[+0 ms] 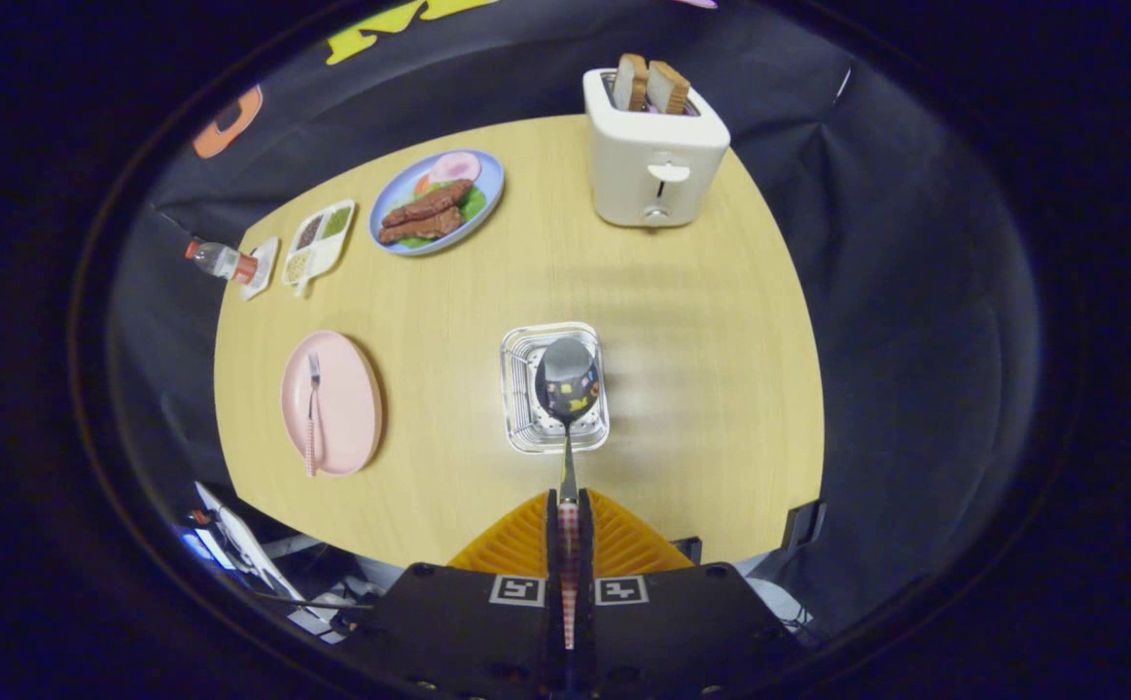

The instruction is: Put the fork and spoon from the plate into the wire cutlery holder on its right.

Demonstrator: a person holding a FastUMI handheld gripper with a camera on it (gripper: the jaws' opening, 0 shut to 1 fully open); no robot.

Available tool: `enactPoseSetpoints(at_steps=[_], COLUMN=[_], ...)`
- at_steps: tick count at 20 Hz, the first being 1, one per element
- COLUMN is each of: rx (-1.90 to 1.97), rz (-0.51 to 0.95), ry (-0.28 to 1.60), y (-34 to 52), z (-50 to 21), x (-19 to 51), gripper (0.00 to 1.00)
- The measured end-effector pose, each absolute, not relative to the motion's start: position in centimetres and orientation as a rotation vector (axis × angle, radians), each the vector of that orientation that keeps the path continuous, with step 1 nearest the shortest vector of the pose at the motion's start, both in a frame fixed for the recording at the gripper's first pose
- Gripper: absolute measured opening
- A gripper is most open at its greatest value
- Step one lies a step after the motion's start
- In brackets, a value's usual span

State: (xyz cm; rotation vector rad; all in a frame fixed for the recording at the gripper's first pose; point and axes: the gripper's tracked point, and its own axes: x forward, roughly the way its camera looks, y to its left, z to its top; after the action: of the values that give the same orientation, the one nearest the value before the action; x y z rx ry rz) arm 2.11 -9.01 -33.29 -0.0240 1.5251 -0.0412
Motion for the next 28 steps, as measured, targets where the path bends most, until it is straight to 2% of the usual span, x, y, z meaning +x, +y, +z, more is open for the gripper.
enactPoseSetpoints(at_steps=[7,17,23,28], rx=[-0.024,-0.086,-0.05,-0.053], rz=[-0.087,-0.082,-0.076,-0.023], ry=[1.705,1.849,1.861,1.785], y=[-8.3,-8.0,-7.5,-6.4], z=[-35.7,-38.2,-39.1,-38.6], x=[2.8,4.1,4.8,5.6], gripper=[0.04,0.06,0.09,0.12])
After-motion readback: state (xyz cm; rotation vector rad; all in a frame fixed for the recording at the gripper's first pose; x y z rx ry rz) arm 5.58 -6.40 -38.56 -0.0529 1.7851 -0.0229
